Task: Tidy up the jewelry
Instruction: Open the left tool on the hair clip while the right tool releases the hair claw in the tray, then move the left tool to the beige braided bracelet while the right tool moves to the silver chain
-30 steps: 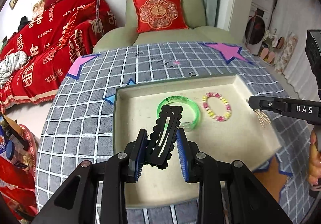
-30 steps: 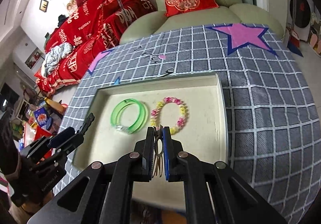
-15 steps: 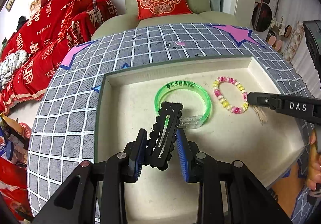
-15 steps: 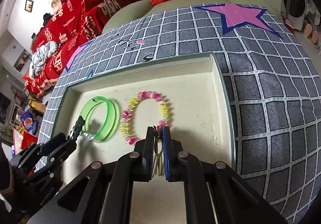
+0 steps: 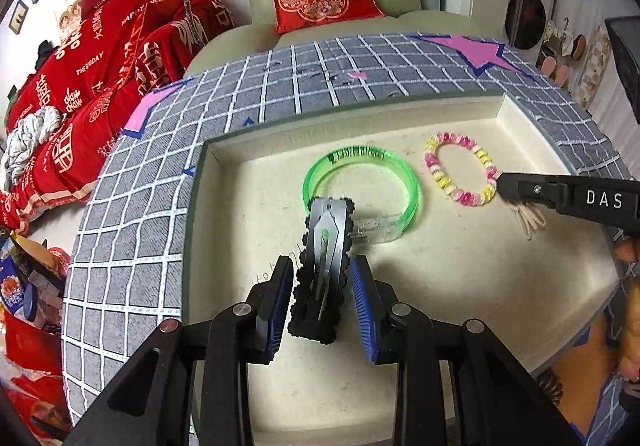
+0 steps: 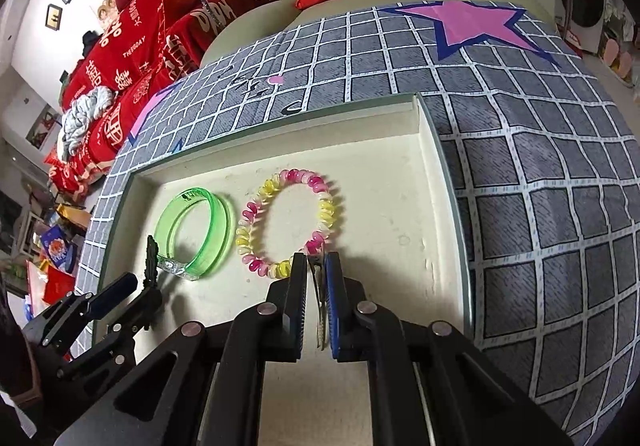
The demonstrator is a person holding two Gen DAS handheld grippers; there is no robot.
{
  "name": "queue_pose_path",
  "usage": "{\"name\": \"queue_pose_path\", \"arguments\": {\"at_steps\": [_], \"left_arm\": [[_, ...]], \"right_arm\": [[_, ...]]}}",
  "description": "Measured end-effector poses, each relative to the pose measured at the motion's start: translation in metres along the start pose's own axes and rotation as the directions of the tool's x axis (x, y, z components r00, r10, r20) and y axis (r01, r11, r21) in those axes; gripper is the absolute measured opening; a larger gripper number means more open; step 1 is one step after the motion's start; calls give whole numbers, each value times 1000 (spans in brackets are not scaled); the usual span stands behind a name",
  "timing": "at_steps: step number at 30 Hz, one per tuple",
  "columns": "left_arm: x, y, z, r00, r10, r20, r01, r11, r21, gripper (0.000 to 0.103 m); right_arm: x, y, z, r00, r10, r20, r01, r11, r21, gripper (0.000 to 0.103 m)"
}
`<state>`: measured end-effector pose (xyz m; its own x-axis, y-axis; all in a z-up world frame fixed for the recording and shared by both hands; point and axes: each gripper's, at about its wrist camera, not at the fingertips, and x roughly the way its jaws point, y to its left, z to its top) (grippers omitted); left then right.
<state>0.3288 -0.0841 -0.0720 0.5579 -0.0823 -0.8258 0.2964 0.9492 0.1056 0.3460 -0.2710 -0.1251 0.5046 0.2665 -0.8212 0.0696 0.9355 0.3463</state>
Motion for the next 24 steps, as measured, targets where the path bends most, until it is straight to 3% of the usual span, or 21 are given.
{"name": "queue_pose_path", "arguments": {"at_steps": [1,2,3,9,15,19,24], "left_arm": [[-2,1,0,1000,0,3,0,1000,-2,80],[-5,2,1,1000,6,15,-6,1000,-7,94],[-11,2,1,999,16,45,-16,1000,-12,102],[-29,3,5,997,16,77,-15,1000,-10,102],[-56,9,-1,995,1,99,4,999,-51,102],[-77,10,-12,994,-21,107,29,997,-70,102],[-97,4,-33,993,-34,109,45,995,-94,102]], "right_arm": [[-2,-1,0,1000,7,4,-7,1000,9,27],[-4,-2,0,1000,13,11,-13,1000,15,39],[-8,-1,0,999,35,21,-35,999,17,41],[-30,6,2,997,40,66,-40,999,5,46],[-57,7,-2,993,58,102,-59,998,10,64],[-82,7,-11,990,62,131,-64,998,11,83],[-112,4,-27,985,63,163,-68,998,20,86]]}}
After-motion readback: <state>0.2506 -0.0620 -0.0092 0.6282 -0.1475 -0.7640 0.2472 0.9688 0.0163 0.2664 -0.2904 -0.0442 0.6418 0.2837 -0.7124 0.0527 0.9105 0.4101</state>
